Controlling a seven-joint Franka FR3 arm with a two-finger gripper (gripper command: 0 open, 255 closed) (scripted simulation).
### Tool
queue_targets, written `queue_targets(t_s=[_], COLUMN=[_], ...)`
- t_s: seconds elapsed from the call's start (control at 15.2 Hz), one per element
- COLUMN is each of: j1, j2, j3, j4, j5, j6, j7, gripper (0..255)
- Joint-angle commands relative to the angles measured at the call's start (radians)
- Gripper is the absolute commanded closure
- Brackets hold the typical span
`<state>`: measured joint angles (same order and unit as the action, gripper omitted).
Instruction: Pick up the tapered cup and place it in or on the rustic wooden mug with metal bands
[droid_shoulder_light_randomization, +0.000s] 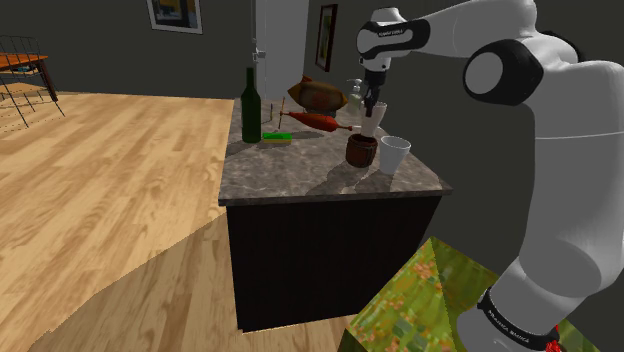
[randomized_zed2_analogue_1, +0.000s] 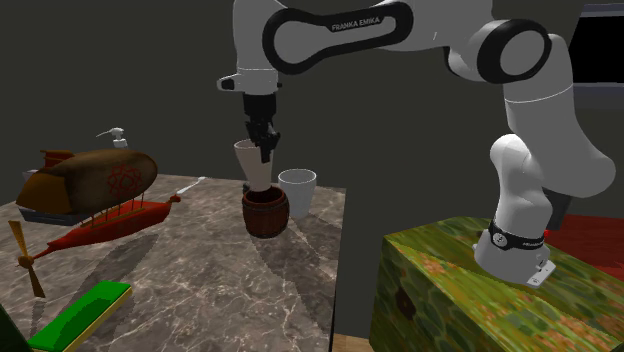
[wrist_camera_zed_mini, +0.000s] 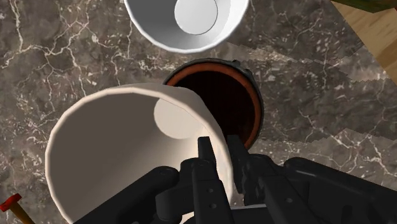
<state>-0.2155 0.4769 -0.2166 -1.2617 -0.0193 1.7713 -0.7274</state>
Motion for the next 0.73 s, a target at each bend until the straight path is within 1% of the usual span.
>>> queue_targets(t_s=[0.0, 0.46, 0.53, 0.66], j1=[0.000, 0.000, 0.000, 0.000], j2=[0.001, 0.001, 0.001, 0.002], j3=[0.000, 0.000, 0.000, 0.000], j4=[-0.016, -0.016, -0.015, -0.016], j5=[0.000, 0.000, 0.000, 0.000], j6=[0.018, 0.018, 0.018, 0.018], j7=[0.001, 0.001, 0.001, 0.001], gripper=[255, 255, 0, 0])
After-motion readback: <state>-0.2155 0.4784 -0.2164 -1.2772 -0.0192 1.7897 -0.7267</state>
